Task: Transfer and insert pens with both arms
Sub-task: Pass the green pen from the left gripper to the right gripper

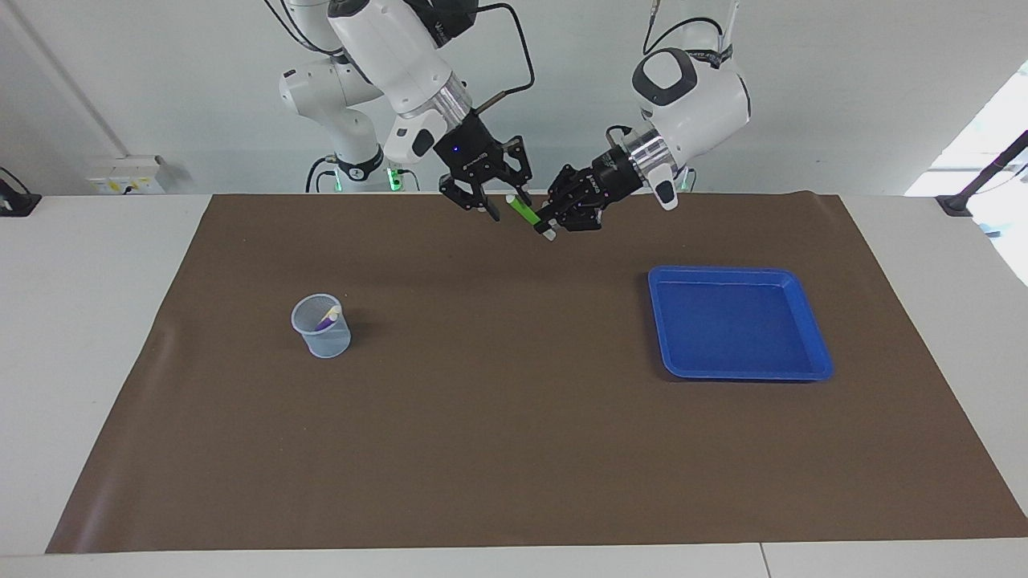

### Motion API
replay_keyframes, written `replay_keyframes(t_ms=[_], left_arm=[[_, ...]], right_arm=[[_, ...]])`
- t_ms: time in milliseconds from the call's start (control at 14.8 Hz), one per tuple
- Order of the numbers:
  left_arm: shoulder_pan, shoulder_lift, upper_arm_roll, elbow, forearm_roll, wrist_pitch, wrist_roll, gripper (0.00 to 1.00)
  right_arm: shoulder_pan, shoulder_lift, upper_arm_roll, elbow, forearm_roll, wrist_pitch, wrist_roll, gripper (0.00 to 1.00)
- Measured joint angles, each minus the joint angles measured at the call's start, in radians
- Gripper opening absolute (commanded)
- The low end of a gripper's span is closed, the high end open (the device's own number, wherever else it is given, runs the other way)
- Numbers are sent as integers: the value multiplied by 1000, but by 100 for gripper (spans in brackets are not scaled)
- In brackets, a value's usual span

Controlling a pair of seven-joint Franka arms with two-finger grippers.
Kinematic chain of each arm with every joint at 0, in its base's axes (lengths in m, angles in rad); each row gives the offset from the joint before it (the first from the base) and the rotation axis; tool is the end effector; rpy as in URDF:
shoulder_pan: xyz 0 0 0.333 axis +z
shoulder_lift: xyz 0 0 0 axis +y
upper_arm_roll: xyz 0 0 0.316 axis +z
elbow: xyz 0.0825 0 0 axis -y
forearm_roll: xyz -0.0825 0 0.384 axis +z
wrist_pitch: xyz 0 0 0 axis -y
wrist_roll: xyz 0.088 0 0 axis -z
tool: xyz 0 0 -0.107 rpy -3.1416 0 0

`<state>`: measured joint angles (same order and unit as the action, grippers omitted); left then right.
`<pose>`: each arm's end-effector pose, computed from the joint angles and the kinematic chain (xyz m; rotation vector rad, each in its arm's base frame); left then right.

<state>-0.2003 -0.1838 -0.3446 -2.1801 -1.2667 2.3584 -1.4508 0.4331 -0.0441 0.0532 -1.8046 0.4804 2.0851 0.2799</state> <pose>0.4453 -0.2939 0.5081 1.4783 1.6795 -0.7754 0.5015 0.2918 0.5930 -2.5998 -0.0468 -0.1691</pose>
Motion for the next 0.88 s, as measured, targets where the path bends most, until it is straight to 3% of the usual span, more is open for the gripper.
replay_keyframes(t_ms=[67, 404, 472, 876], left_arm=[[-2, 0, 0, -1, 0, 1, 0, 0], [-5, 0, 0, -3, -6, 2, -1, 0], [-5, 0, 0, -3, -6, 2, -1, 99], [-5, -8, 2, -3, -6, 3, -4, 100]], right_arm=[[2, -1, 0, 1, 8, 0, 0, 0], [7, -4, 0, 2, 17, 4, 6, 0], [7, -4, 0, 2, 17, 4, 6, 0], [2, -4, -11, 2, 14, 6, 6, 0]])
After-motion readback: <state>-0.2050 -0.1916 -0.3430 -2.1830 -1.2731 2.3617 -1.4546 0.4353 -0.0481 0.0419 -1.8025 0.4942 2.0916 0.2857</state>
